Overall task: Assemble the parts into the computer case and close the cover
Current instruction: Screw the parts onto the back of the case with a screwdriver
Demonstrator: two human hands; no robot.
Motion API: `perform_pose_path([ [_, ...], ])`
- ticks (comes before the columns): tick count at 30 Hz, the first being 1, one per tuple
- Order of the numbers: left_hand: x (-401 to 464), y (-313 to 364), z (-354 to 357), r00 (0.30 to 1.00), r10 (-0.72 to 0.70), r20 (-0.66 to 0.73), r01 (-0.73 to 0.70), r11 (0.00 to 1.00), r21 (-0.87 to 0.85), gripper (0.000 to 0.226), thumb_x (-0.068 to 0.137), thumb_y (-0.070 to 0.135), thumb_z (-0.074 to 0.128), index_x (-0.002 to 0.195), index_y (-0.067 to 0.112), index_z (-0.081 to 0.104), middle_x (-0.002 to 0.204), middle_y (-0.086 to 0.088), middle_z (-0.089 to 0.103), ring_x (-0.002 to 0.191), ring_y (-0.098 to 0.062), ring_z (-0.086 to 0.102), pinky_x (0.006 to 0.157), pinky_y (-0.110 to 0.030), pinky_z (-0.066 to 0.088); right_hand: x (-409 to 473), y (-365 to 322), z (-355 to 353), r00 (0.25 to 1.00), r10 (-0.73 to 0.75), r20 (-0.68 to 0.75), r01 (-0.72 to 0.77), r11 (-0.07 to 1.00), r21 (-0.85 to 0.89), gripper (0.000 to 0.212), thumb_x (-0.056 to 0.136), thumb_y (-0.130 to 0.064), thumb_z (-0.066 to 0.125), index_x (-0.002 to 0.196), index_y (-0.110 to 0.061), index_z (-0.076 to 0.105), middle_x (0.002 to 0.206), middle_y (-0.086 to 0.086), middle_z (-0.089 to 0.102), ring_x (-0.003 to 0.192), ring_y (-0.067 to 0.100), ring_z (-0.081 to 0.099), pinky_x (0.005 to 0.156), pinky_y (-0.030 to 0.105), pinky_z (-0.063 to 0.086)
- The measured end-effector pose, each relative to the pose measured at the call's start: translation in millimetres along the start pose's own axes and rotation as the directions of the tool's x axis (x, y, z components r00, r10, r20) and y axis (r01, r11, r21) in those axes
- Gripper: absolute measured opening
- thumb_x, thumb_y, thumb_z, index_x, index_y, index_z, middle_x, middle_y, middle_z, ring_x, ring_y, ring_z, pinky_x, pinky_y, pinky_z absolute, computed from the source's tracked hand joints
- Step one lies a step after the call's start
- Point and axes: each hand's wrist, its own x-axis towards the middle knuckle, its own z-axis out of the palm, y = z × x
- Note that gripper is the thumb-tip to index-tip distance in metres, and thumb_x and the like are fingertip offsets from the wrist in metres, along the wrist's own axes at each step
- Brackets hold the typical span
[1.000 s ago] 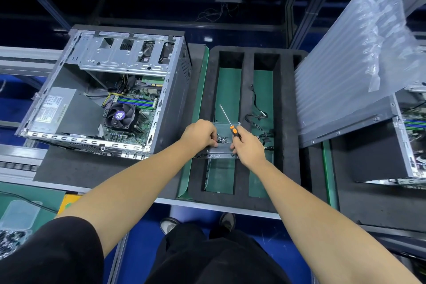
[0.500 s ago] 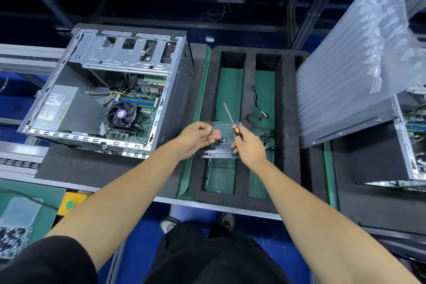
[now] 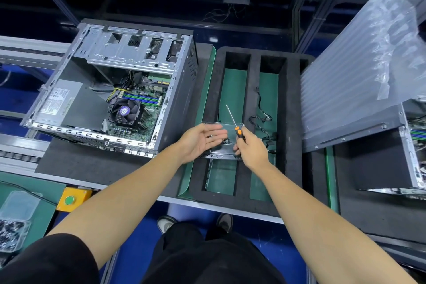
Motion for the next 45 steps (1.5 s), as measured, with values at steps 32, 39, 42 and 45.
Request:
perform_pose_path([
  [32, 12.9, 15.0, 2.3, 0.943, 0.323, 0.077, 0.048, -0.362, 0.931, 0.011, 0.097, 0.018, 0.061, 0.104, 0.024, 0.055, 0.092, 0.0, 0.064, 0.081, -0.026, 0.058, 0.063, -0.032, 0.037, 2.3, 0.3, 2.4, 1.0, 0.026, 0.003, -0.026, 1.0, -0.003, 0.016, 0.095, -0.022, 0.038, 0.087, -0.034, 0.046, 0.074, -0.02, 0.07, 0.061, 0.003, 0.067, 0.074, 0.033, 0.056],
  [39, 12.5, 18.1, 20.8, 0.969, 0.186, 0.16, 0.008, -0.676, 0.737, 0.035, 0.084, -0.008, 0.063, 0.107, 0.016, 0.052, 0.096, -0.004, 0.063, 0.089, -0.028, 0.062, 0.066, -0.038, 0.046, 1.0, -1.1, 2.1, 0.999, 0.044, 0.003, -0.044, 0.999, 0.002, 0.017, 0.096, -0.021, 0.039, 0.086, -0.032, 0.046, 0.071, -0.011, 0.071, 0.064, 0.009, 0.069, 0.075, 0.041, 0.059],
  [42, 13.1, 16.6, 24.7, 0.964, 0.143, 0.224, -0.05, -0.731, 0.68, 0.033, 0.084, -0.008, 0.062, 0.107, 0.014, 0.052, 0.1, -0.004, 0.063, 0.094, -0.028, 0.062, 0.067, -0.035, 0.039, 0.7, -1.7, 2.6, 0.999, 0.034, -0.004, -0.034, 0.999, -0.017, 0.016, 0.097, -0.022, 0.039, 0.087, -0.032, 0.046, 0.071, -0.012, 0.071, 0.063, 0.007, 0.068, 0.074, 0.041, 0.059],
  [45, 13.7, 16.4, 25.0, 0.962, 0.137, 0.236, -0.074, -0.703, 0.707, 0.033, 0.086, -0.007, 0.061, 0.109, 0.015, 0.052, 0.103, -0.003, 0.066, 0.097, -0.026, 0.064, 0.07, -0.034, 0.042, 0.8, -1.2, 2.4, 0.999, 0.037, -0.006, -0.037, 0.999, -0.018, 0.016, 0.097, -0.023, 0.039, 0.086, -0.033, 0.045, 0.071, -0.013, 0.071, 0.062, 0.005, 0.068, 0.074, 0.041, 0.059],
])
